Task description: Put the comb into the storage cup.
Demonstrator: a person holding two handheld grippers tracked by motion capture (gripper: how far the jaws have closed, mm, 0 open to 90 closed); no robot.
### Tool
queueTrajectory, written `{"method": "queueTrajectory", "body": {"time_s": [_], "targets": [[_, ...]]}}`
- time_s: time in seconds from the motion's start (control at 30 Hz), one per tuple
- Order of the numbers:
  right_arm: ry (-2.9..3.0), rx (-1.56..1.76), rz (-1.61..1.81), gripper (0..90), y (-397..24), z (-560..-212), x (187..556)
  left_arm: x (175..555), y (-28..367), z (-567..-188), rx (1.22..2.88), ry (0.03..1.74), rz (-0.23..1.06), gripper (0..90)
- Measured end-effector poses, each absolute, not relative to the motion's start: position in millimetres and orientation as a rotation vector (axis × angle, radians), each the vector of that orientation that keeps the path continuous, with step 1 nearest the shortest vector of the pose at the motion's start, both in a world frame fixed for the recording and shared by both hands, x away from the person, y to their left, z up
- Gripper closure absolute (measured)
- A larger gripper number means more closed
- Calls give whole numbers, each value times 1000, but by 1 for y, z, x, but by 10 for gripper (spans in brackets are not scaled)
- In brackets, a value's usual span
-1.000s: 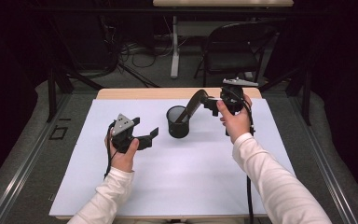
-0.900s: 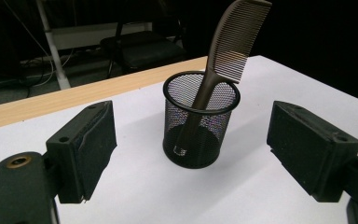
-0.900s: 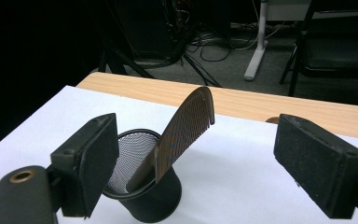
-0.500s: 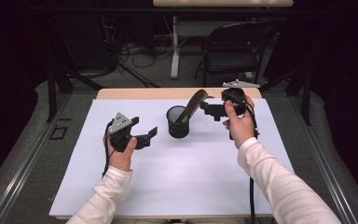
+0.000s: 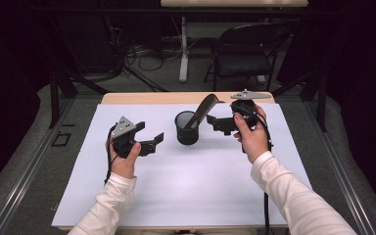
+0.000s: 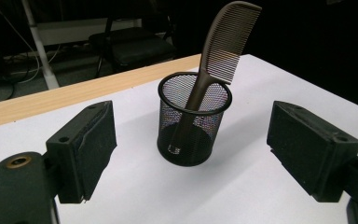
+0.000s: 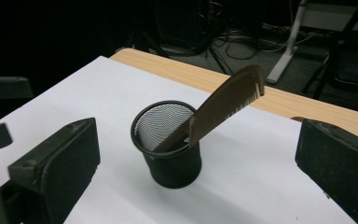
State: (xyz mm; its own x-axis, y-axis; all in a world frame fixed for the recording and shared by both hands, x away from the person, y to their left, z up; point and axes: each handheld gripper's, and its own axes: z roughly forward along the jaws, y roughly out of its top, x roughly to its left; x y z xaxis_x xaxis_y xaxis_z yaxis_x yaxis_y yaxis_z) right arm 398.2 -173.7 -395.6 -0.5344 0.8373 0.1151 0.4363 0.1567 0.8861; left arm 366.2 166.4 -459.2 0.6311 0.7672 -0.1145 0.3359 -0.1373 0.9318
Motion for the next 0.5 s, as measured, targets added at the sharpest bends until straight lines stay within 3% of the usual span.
{"method": "queueTrajectory", "body": {"time_s": [0.5], "targets": [[2059,1148,1347,0,-179,-404,378,369,173,-458,1730,917,474,158]]}}
